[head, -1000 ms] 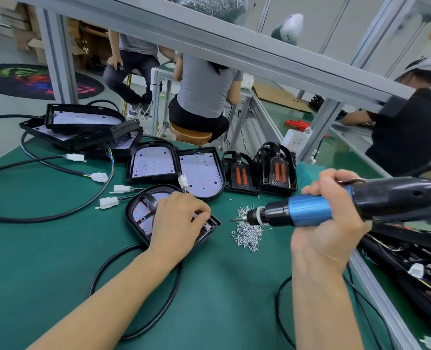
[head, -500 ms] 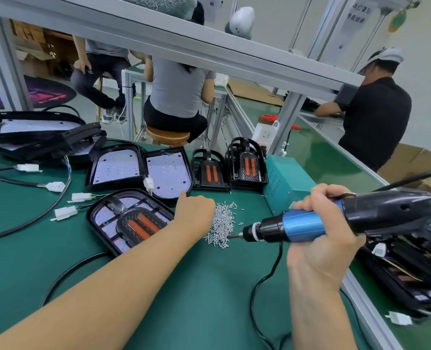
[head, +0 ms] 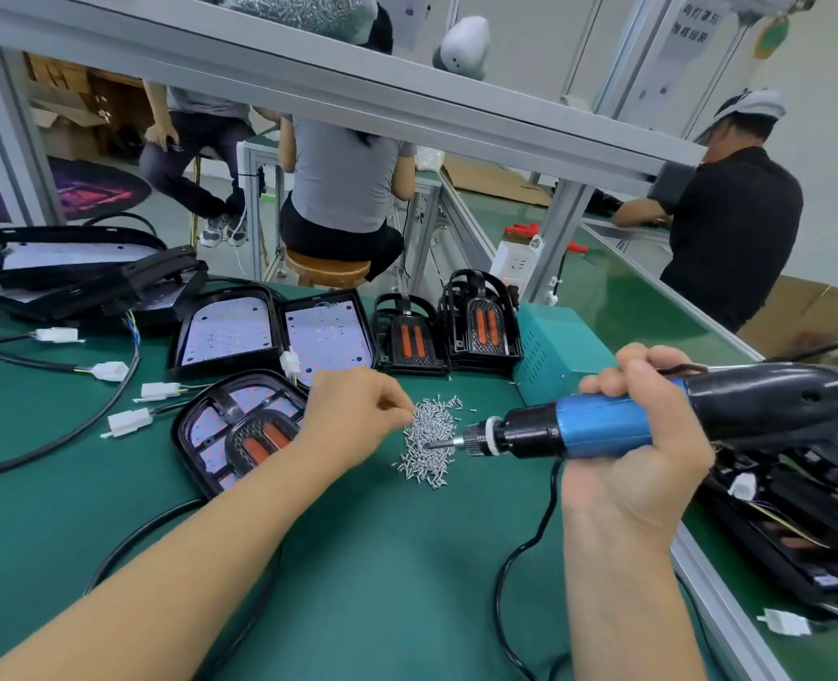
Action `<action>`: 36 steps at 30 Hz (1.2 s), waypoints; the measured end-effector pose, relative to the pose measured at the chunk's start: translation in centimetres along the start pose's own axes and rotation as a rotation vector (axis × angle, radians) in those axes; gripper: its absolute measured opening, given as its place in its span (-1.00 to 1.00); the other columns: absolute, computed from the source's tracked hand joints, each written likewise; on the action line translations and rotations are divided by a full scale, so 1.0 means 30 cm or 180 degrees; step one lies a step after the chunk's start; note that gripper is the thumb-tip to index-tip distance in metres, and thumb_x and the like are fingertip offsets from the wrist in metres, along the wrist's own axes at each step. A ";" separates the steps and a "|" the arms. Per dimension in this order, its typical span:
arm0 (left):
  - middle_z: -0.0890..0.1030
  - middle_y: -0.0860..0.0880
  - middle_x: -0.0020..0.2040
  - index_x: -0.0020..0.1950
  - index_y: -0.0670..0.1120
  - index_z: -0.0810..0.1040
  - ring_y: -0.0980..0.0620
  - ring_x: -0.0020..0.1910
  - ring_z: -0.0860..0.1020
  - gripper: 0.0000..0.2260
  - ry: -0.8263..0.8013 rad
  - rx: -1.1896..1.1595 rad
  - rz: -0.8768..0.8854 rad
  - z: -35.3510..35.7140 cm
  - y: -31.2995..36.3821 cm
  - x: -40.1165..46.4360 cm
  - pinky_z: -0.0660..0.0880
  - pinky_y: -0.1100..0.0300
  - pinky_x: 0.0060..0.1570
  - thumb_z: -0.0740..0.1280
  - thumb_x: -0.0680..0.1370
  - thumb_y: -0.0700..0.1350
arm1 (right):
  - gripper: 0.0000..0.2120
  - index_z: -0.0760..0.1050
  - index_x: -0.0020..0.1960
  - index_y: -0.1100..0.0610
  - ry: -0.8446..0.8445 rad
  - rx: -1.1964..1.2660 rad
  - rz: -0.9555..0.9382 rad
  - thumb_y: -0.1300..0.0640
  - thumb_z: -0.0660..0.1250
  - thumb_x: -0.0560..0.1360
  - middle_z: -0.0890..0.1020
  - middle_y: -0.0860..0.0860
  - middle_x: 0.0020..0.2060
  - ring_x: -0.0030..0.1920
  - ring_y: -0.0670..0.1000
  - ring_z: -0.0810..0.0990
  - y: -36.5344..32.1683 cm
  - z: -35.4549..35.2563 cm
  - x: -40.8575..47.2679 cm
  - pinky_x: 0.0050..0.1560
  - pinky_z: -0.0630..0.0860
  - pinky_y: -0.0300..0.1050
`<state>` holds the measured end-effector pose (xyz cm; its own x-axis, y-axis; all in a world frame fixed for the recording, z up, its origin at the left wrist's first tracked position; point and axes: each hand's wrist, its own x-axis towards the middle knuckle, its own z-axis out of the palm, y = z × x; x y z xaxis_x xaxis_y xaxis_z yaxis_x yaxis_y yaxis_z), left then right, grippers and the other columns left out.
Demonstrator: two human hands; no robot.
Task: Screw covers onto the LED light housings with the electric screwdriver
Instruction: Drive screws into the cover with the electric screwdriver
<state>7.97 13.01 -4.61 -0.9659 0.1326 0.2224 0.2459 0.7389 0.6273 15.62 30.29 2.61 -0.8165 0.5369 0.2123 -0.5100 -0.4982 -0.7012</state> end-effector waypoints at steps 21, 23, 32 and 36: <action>0.66 -0.03 -0.29 -0.22 -0.04 0.72 0.09 -0.27 0.53 -0.80 0.0347 -0.3773 -0.0586 -0.203 -0.119 -0.318 0.48 0.32 -0.25 0.45 0.22 0.00 | -0.80 0.53 -0.32 0.02 -0.0759 0.1022 0.0310 0.28 0.23 0.34 0.52 -0.07 -0.34 -0.43 -0.14 0.45 0.052 0.209 -0.112 -0.30 0.46 -0.28; 0.66 -0.05 -0.28 -0.22 -0.05 0.72 0.06 -0.26 0.54 -0.79 0.0348 -0.3768 -0.0559 -0.205 -0.123 -0.324 0.48 0.31 -0.23 0.46 0.22 0.00 | -0.80 0.53 -0.33 0.02 -0.0785 0.1026 0.0327 0.28 0.23 0.34 0.51 -0.07 -0.35 -0.43 -0.14 0.44 0.053 0.219 -0.118 -0.31 0.46 -0.28; 0.66 -0.09 -0.27 -0.22 -0.09 0.71 0.06 -0.28 0.55 -0.82 0.0414 -0.3795 -0.0558 -0.209 -0.136 -0.335 0.51 0.30 -0.19 0.47 0.24 -0.04 | -0.84 0.47 -0.26 0.04 -0.0804 0.0982 0.0332 0.29 0.23 0.33 0.51 -0.07 -0.35 -0.43 -0.14 0.45 0.065 0.232 -0.135 -0.30 0.46 -0.29; 0.66 -0.10 -0.28 -0.23 -0.09 0.71 0.07 -0.29 0.55 -0.83 0.0456 -0.3792 -0.0544 -0.207 -0.143 -0.338 0.51 0.32 -0.18 0.46 0.24 -0.06 | -0.86 0.45 -0.22 0.06 -0.0836 0.0947 0.0314 0.28 0.23 0.34 0.51 -0.08 -0.35 -0.43 -0.14 0.44 0.070 0.234 -0.137 -0.29 0.45 -0.28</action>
<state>17.21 4.40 -4.93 -0.9940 -0.0372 0.1029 0.1094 -0.3414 0.9335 15.99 22.26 5.05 -0.8871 0.3038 0.3476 -0.4504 -0.7346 -0.5075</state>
